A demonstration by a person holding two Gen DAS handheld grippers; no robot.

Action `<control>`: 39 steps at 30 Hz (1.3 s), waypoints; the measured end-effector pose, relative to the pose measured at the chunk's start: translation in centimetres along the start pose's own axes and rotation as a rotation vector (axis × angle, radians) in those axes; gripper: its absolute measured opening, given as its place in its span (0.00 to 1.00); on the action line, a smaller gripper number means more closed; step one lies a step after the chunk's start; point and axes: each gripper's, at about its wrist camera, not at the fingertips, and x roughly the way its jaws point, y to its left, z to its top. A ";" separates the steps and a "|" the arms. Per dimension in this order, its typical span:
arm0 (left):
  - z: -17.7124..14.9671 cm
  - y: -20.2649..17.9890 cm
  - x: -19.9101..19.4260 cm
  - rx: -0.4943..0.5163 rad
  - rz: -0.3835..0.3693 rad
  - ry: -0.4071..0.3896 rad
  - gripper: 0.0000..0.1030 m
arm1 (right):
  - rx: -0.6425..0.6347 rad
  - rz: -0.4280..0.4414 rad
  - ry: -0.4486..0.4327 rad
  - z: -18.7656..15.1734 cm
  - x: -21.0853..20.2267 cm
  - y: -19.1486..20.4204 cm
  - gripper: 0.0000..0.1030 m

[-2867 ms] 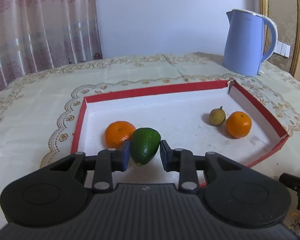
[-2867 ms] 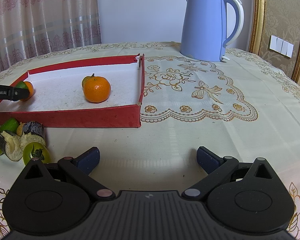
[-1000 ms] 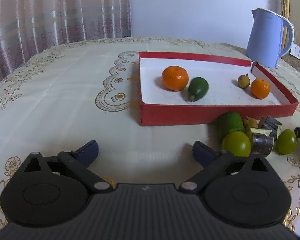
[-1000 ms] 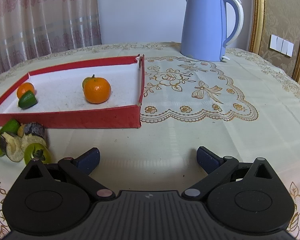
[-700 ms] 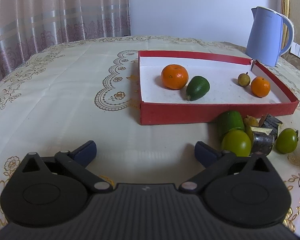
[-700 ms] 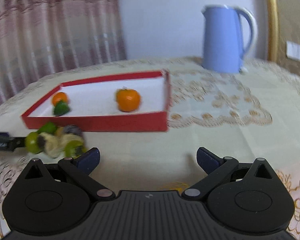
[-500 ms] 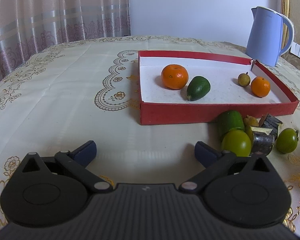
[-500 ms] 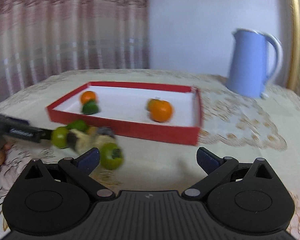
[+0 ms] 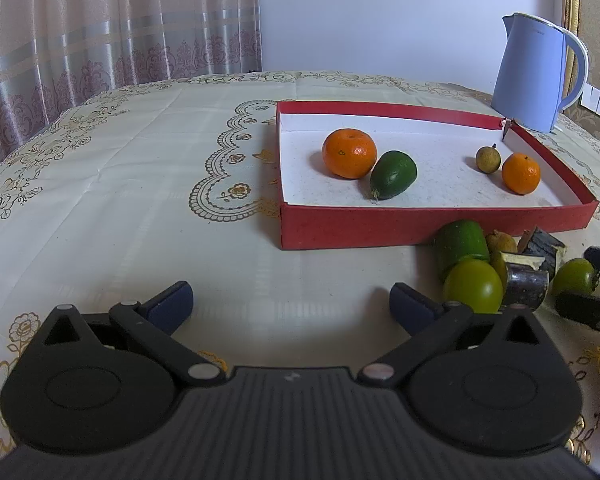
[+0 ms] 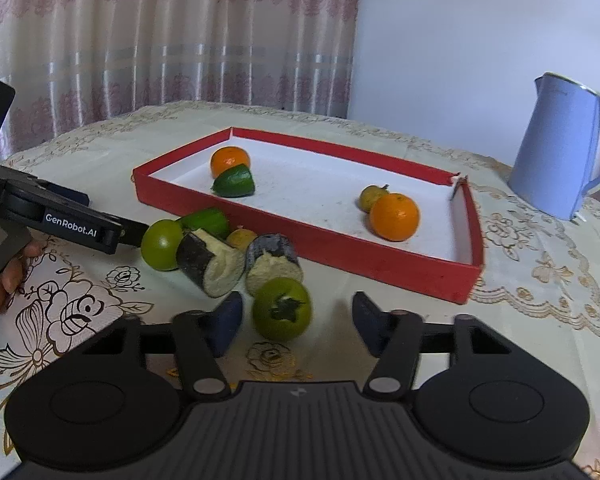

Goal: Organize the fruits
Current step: 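Move the right gripper to the round green fruit and close it, then carry the round green fruit with the right gripper into the tray, release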

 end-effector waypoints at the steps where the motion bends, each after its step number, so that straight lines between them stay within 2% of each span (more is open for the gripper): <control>1: 0.0 0.0 0.0 0.000 0.000 0.000 1.00 | -0.002 0.001 0.012 0.0 0.2 0.1 0.37; 3: 0.0 0.0 0.0 0.000 0.000 0.000 1.00 | 0.004 0.014 0.010 0.1 0.3 0.1 0.32; 6: 0.0 0.0 0.0 0.000 0.000 0.000 1.00 | 0.008 0.002 -0.001 0.0 0.1 0.0 0.31; 16: 0.0 0.0 0.0 0.000 0.000 0.000 1.00 | 0.066 -0.097 -0.058 0.1 -1.5 -1.2 0.31; 26: 0.0 0.0 0.0 0.000 0.000 0.000 1.00 | 0.095 -0.138 -0.113 2.8 -1.4 -2.7 0.31; 33: 0.0 0.0 0.0 0.000 0.000 0.000 1.00 | 0.032 -0.131 -0.126 6.7 1.9 -2.5 0.31; 39: 0.0 0.0 0.0 0.000 0.000 0.000 1.00 | -0.009 -0.131 -0.064 8.7 6.7 -2.0 0.31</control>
